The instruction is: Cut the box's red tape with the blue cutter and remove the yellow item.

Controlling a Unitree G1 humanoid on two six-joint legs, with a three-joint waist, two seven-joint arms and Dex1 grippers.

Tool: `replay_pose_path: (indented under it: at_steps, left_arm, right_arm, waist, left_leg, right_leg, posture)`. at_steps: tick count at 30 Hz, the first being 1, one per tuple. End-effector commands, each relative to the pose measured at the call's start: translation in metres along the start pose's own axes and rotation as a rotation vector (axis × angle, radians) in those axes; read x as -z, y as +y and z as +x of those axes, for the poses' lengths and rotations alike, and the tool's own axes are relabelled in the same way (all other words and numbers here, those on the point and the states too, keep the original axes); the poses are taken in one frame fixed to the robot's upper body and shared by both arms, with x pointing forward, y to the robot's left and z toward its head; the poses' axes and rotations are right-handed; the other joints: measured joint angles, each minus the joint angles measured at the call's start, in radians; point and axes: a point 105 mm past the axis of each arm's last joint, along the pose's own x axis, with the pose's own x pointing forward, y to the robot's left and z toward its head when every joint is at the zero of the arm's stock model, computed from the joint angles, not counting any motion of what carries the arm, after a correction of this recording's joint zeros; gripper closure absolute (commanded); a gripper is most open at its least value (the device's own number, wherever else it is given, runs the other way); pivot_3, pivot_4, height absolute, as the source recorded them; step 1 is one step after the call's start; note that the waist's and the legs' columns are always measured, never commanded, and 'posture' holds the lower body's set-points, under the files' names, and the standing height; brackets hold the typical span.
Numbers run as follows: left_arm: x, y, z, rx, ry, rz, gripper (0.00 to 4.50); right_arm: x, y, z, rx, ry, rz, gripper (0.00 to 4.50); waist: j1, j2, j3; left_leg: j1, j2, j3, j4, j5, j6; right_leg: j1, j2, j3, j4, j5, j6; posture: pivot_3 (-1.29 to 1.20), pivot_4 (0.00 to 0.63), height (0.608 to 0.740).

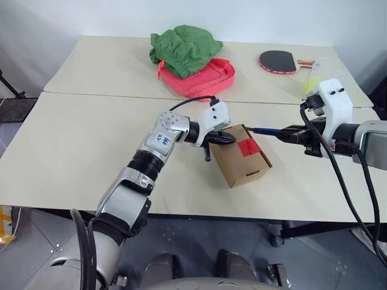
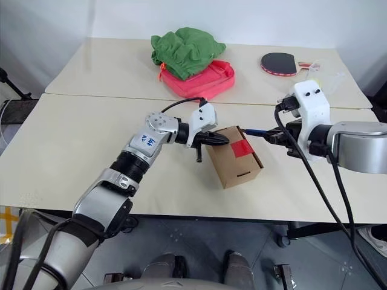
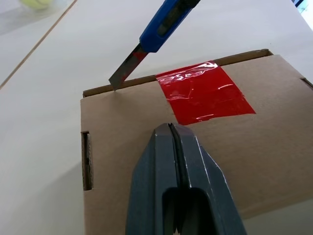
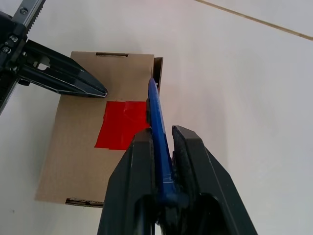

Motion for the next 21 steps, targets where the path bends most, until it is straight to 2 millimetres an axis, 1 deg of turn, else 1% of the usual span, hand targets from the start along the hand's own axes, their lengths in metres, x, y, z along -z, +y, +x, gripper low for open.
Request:
replay_pose_path:
  at_steps: [1,5,9,14,18,21]
  left_arm:
    - [0.001,-0.006,0.003,0.026,0.015,0.012,4.50]
    - [0.001,-0.007,0.003,0.028,0.014,0.011,4.50]
    - [0.001,-0.008,0.003,0.029,0.015,0.010,4.50]
    - [0.001,-0.009,0.002,0.031,0.014,0.010,4.50]
    - [0.001,-0.010,0.002,0.032,0.014,0.010,4.50]
    - [0.002,-0.010,0.002,0.033,0.015,0.009,4.50]
  right_arm:
    - [-0.003,-0.001,-0.004,0.012,-0.014,-0.004,4.25]
    - [-0.007,-0.003,-0.007,0.018,-0.042,0.006,4.25]
    - [-0.017,-0.004,-0.016,-0.002,-0.087,0.032,4.25]
    - [-0.016,-0.007,-0.016,0.015,-0.085,0.034,4.25]
    - [-0.008,-0.008,-0.010,0.028,-0.056,0.013,4.25]
    - [-0.005,-0.008,-0.009,0.019,-0.051,0.028,4.25]
  waist:
    - [0.000,0.000,0.000]
    - [0.000,0.000,0.000]
    - [0.000,0.000,0.000]
    - [0.000,0.000,0.000]
    - [0.000,0.000,0.000]
    - [-0.001,0.000,0.000]
  left_leg:
    - [0.000,0.000,0.000,0.000,0.000,0.000]
    - [0.000,0.000,0.000,0.001,0.000,0.000]
    - [0.000,0.000,0.000,0.001,0.000,0.000]
    - [0.000,0.000,0.000,0.001,0.000,0.000]
    - [0.000,0.000,0.000,0.002,0.000,0.000]
    - [0.000,0.000,0.000,0.002,0.000,0.000]
  right_leg:
    - [0.000,0.000,0.000,0.000,0.000,0.000]
    - [0.000,0.000,0.000,0.001,0.000,0.000]
    - [0.000,0.000,0.000,0.001,0.000,0.000]
    - [0.000,0.000,0.000,0.001,0.000,0.000]
    - [0.000,0.000,0.000,0.002,0.000,0.000]
    - [0.000,0.000,0.000,0.002,0.000,0.000]
  posture:
    - [0.00,0.150,0.740]
    - [0.00,0.150,0.740]
    - [0.00,0.150,0.740]
    - [0.00,0.150,0.740]
    - [0.00,0.150,0.740]
    - [0.00,0.150,0.740]
